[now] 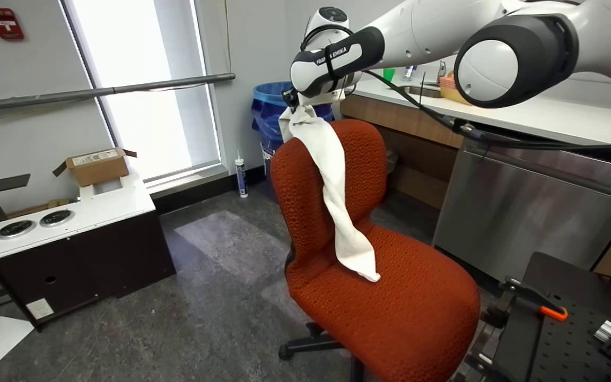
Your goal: Pick up the white cloth from the sitting base of the chair and put it on the chair back.
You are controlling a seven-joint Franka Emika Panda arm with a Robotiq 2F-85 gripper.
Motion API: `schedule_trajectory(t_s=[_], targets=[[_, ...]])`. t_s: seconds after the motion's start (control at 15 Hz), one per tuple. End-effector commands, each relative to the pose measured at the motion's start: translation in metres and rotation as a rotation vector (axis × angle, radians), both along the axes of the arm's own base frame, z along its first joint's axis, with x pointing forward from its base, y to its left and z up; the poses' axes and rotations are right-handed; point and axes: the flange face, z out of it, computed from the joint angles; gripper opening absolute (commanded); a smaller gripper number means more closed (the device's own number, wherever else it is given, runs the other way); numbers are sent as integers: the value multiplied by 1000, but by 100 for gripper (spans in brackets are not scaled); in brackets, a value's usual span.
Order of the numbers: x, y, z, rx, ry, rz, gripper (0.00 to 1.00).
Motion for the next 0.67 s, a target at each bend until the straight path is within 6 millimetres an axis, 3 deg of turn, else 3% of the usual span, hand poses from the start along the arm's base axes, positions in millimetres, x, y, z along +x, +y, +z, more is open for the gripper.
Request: schedule_trajectory(t_s=[0.0,0.07,0.13,0.6], targets=[[0,0,0,0,0,0,0],[0,0,0,0,0,0,25],[0,0,-1,1,1,4,26],[-1,1,-4,7,6,10,84]])
